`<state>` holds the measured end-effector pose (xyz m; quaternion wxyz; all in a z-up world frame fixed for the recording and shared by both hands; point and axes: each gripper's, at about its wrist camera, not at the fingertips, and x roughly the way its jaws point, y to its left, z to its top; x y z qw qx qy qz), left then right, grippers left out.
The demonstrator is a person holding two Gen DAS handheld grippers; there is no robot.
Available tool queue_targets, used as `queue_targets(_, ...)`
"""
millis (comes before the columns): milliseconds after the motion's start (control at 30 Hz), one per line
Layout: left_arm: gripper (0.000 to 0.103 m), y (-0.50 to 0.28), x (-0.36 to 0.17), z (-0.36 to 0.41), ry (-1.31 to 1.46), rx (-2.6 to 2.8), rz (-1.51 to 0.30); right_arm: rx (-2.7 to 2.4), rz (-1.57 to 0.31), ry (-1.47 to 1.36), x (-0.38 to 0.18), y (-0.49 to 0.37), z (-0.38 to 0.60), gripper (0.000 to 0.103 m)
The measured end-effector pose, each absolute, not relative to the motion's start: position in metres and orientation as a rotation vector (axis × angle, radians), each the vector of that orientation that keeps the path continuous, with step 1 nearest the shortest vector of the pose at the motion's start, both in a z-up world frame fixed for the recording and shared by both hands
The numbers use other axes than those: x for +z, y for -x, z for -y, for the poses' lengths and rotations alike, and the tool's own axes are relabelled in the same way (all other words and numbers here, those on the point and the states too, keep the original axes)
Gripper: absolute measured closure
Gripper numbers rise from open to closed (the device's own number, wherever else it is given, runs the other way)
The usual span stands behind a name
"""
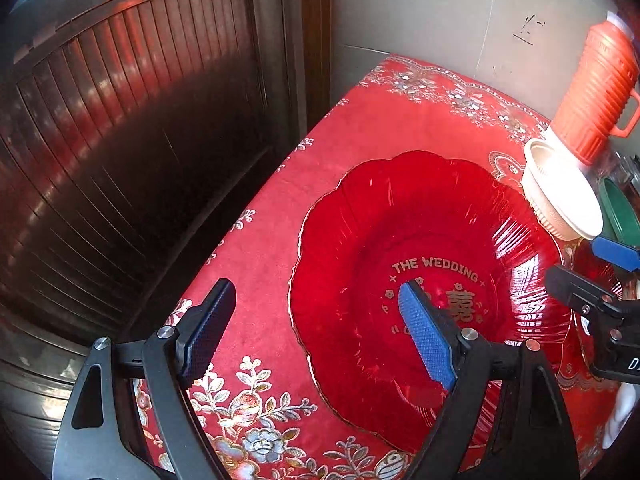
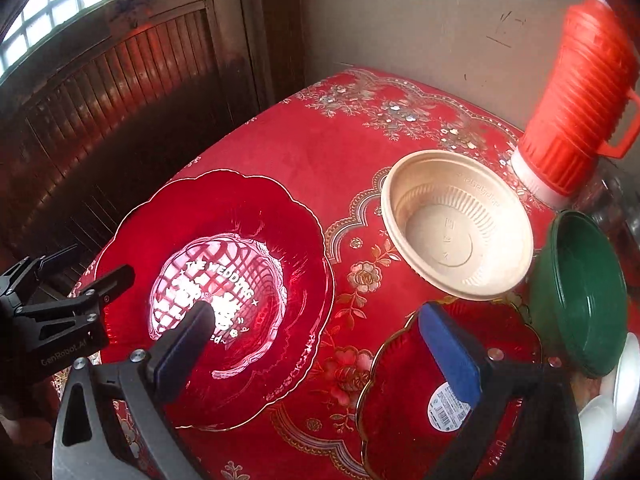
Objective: Organize plates and bowls
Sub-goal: 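Close the left gripper on the rim of the large red plate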
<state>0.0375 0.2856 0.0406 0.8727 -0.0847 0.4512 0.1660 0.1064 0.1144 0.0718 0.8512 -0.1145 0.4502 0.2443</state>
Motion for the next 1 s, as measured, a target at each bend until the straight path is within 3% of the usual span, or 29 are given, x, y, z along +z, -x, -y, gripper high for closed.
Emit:
queue_targets(300, 0.018, -0.058, 0.027, -0.289, 0.178, 0.336, -0.959, 0.538, -0.993, 0.223, 0.058, -0.123, -0.127, 0.012)
queue_targets(567, 0.019, -0.068, 0.015, -0.285, 0.129, 0.333, -0.981, 0.586, -1.077, 0.162, 0.041, -0.134, -0.128, 0.055)
queue_targets(633, 0.027, -0.07, 0.012, -0.283, 0.112, 0.33, -0.987, 0.593, -1.078, 0.16, 0.038, -0.134, -0.128, 0.072)
queue_targets(700, 0.045, -0.071, 0.011, -0.284, 0.114, 0.316, -0.994, 0.597, -1.077, 0.149, 0.036, -0.135, -0.126, 0.077)
queue_targets(733, 0.046, -0.07, 0.011, -0.284, 0.118, 0.317, -0.987, 0.596, -1.071, 0.147, 0.036, -0.134, -0.125, 0.082)
queue_targets(833, 0.054, -0.071, 0.012, -0.285, 0.101, 0.321, -0.979, 0.595, -1.053, 0.156, 0.035, -0.134, -0.121, 0.088)
queue_targets(900, 0.065, -0.071, 0.013, -0.288, 0.111, 0.321, -0.97, 0.594, -1.036, 0.168, 0.035, -0.132, -0.119, 0.088)
queue_targets(1000, 0.065, -0.069, 0.013, -0.291, 0.123, 0.32, -0.974, 0.577, -0.991, 0.228, 0.039, -0.125, -0.122, 0.088)
